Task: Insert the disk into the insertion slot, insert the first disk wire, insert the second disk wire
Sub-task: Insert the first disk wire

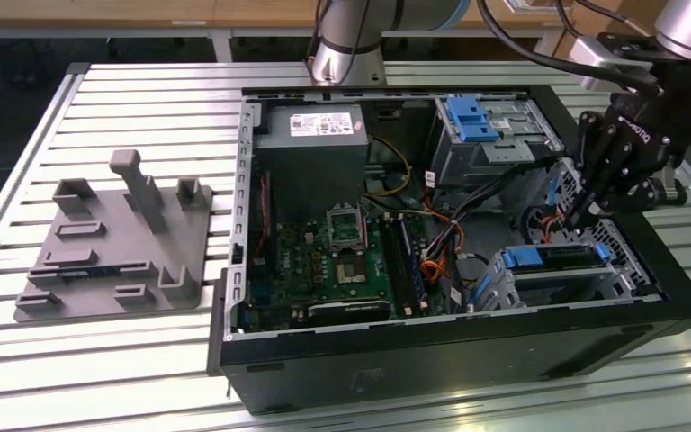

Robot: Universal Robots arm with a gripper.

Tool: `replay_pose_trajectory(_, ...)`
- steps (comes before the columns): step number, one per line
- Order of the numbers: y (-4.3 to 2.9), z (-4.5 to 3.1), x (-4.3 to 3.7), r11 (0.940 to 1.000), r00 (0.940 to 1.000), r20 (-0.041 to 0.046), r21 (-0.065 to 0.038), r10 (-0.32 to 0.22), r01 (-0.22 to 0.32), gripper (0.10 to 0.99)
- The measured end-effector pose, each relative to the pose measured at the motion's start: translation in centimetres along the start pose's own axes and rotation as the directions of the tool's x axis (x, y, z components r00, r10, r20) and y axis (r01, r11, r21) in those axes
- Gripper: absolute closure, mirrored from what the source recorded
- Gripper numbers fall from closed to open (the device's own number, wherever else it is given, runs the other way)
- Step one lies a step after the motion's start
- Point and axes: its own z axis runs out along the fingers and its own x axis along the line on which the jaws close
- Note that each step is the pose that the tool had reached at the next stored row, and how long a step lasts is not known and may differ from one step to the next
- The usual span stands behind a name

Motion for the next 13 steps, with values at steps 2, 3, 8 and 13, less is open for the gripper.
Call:
replay_pose_trajectory(2,0.13,0.02,0.11,1.0000,1.0000,0.0027,0.003,-0.004,0.004,0.922)
replay_pose_trajectory(3,0.22,0.03,0.16,1.0000,1.0000,0.0031,0.005,-0.005,0.005,0.922)
replay_pose_trajectory(8,0.80,0.06,0.30,0.9993,1.0000,0.0060,0.038,-0.005,0.005,0.922)
replay_pose_trajectory(13,0.89,0.08,0.38,0.9992,1.0000,0.0062,0.041,-0.006,0.005,0.922)
